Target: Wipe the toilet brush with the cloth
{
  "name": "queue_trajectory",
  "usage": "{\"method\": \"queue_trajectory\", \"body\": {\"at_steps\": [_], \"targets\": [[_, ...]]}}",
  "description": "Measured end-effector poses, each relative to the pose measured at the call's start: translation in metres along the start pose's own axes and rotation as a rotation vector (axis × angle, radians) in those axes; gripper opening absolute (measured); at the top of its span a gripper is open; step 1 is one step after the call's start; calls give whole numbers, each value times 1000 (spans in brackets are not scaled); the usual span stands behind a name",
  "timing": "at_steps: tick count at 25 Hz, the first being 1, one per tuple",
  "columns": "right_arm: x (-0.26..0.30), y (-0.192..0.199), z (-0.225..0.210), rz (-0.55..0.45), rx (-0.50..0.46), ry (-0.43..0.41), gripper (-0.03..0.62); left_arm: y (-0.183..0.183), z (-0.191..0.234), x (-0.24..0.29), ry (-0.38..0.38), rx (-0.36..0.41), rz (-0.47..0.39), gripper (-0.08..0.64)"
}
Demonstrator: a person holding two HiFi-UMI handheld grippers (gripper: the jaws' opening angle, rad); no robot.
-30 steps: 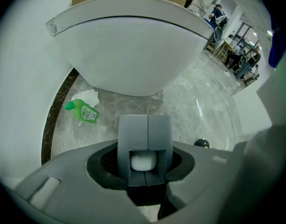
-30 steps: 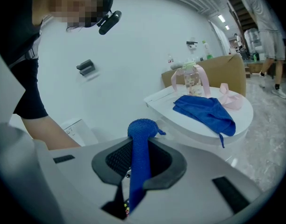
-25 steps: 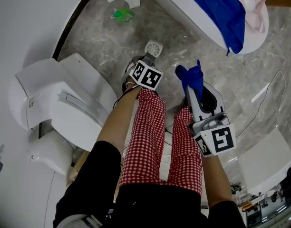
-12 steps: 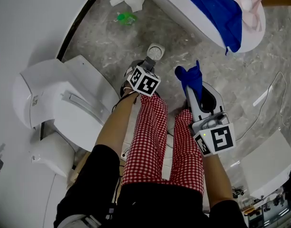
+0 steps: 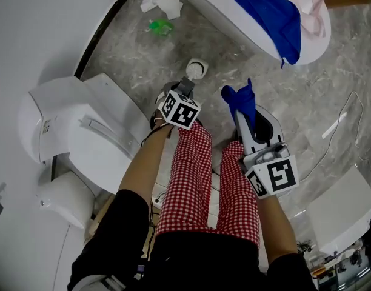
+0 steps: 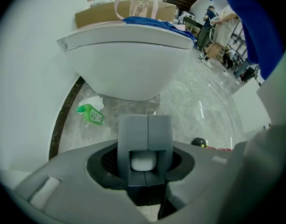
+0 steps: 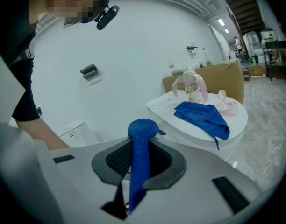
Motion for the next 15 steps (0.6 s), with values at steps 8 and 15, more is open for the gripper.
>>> {"method": "queue_trajectory", "body": {"at_steps": [8,15], "targets": [[0,-12,8,-13,-17,-27,64,2,-1,-21,-9,-27,-35,169],[-1,-18,11,-16,-13,-27,64,0,-3,-40,-1,-72,-81,169]]}}
Point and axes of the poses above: the fingertips, and each gripper's own axes: x forward along the fingers, z to its left, y out of its underside, the point moved 6 cm from there along -x, backward along the fingers, and after that the axes turned 3 degrees about x, right-handed, at the moved point
